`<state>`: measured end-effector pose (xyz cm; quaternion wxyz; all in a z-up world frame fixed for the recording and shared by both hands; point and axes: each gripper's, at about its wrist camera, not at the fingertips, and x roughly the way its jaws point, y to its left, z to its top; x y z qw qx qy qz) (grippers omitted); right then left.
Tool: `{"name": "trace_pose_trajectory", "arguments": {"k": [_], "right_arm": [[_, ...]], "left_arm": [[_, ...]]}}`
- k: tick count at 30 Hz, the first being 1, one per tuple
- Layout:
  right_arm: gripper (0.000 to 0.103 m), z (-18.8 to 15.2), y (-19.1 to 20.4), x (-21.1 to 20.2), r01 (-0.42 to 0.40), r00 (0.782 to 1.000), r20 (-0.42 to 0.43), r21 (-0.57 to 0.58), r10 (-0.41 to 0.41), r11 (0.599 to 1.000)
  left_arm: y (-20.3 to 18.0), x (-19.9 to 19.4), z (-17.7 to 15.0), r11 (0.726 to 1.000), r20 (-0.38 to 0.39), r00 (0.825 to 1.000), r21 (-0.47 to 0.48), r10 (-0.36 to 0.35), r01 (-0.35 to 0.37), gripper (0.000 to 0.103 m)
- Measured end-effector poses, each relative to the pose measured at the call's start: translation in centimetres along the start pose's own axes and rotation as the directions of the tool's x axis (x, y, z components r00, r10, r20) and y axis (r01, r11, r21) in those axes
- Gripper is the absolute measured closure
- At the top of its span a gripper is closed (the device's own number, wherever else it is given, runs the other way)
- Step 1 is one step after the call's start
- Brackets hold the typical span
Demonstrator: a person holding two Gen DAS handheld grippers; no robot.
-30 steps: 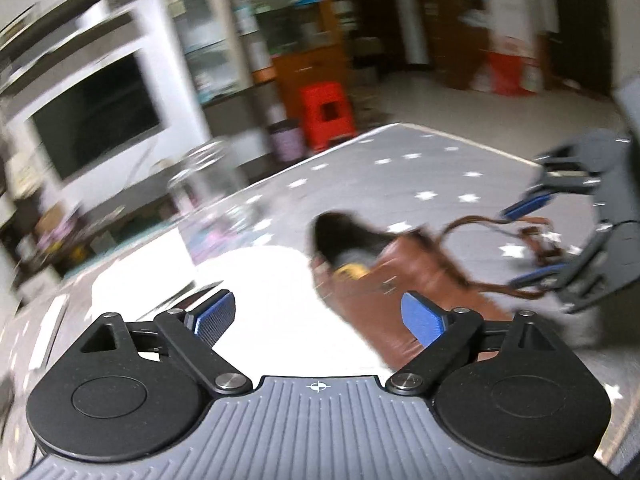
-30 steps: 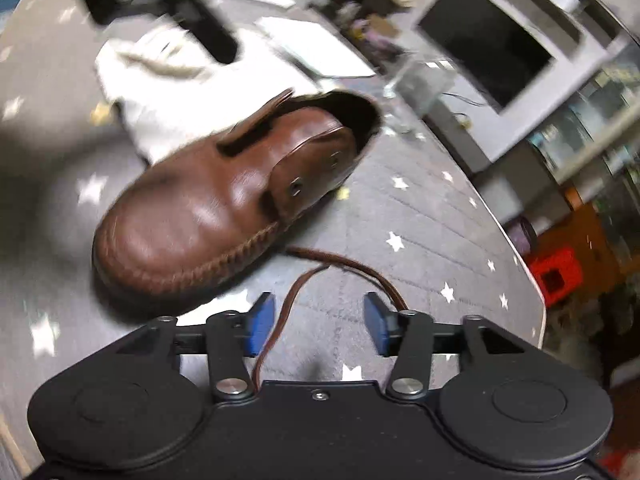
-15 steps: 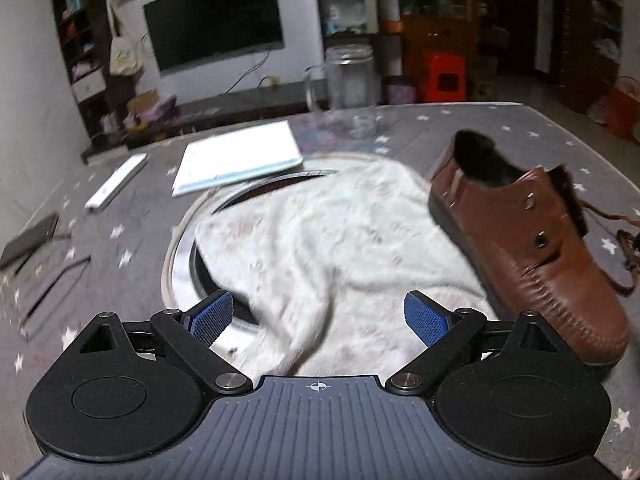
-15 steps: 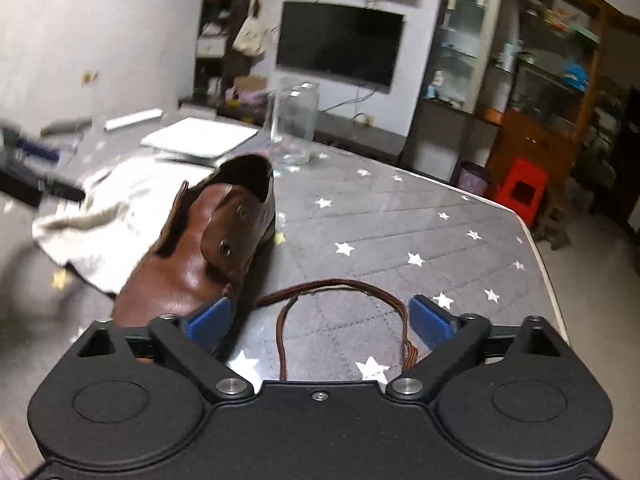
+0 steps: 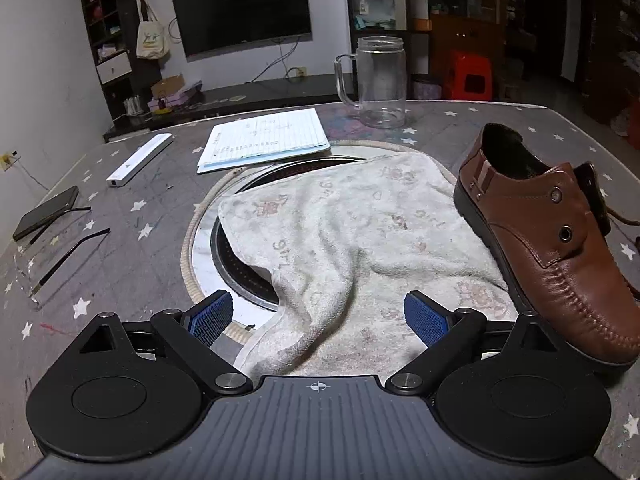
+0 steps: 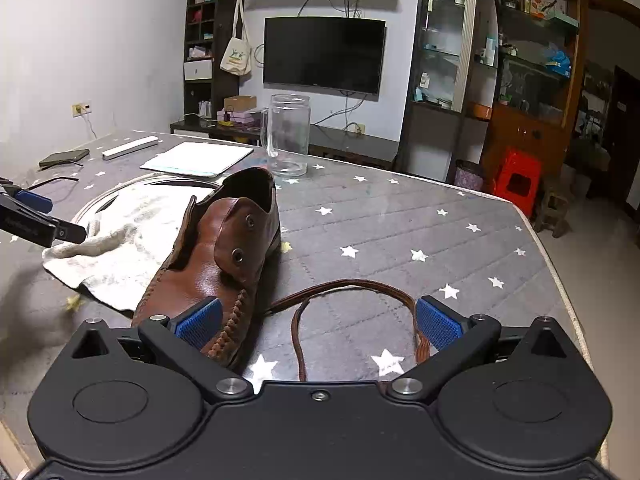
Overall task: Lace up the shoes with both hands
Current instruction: 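Open both grippers, releasing the lace and the shoe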
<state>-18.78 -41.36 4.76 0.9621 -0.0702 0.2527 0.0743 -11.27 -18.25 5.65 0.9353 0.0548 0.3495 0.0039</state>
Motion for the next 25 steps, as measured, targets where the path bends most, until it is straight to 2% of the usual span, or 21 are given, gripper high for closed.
{"name": "trace_pose_trajectory", "arguments": {"k": [9, 19, 25], "right_arm": [[0.000, -0.20, 0.49, -0.08, -0.008, 1.000, -0.001, 0.006, 0.008, 1.000], [0.000, -0.55, 0.83, -0.11, -0.013, 1.000, -0.004, 0.014, 0.013, 1.000], [0.000, -0.59, 0.82, -0.20, -0.009, 1.000, -0.001, 0.017, 0.009, 1.000]], "left_arm": [[-0.33, -0.19, -0.02, 0.999, 0.001, 0.999, -0.009, 0.034, -0.034, 0.009], [-0.12, -0.64, -0.13, 0.998, 0.043, 0.997, -0.022, 0.057, -0.056, 0.009], [0.14, -0.37, -0.04, 0.996, 0.036, 0.995, -0.026, 0.090, -0.089, 0.009]]}}
